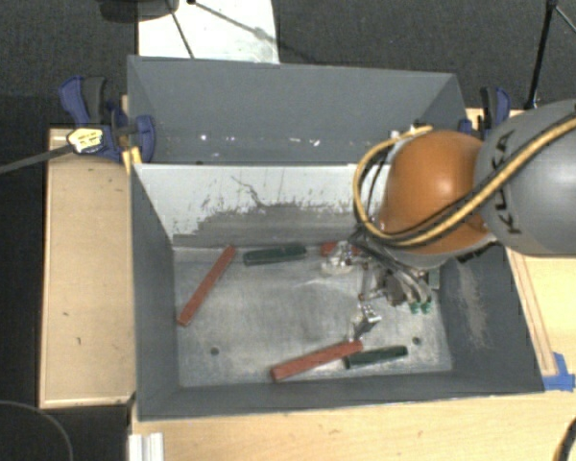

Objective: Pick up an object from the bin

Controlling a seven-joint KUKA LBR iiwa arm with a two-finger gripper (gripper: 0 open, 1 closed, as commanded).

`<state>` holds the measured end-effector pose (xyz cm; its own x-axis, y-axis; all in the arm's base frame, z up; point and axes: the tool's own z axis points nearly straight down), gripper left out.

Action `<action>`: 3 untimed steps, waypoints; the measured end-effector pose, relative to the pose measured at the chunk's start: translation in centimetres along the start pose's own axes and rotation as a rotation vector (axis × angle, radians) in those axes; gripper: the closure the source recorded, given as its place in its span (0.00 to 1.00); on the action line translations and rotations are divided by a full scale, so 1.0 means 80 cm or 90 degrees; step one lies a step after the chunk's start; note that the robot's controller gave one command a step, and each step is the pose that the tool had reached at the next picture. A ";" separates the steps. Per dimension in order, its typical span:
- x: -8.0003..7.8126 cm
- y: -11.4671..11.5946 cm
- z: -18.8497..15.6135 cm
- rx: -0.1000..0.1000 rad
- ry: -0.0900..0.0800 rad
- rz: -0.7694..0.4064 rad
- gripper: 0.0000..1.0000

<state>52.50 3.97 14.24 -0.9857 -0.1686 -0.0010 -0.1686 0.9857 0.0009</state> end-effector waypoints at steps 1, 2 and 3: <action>0.043 -0.015 0.075 0.000 -0.007 0.023 1.00; 0.043 -0.015 0.075 0.000 -0.007 0.024 1.00; 0.035 -0.011 0.027 0.000 0.002 0.021 1.00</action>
Offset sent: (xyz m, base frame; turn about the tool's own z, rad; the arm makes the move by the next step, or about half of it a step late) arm 0.0000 0.0000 0.0000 0.0000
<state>49.86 2.62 12.09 -0.9908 -0.1355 0.0025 -0.1355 0.9908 0.0006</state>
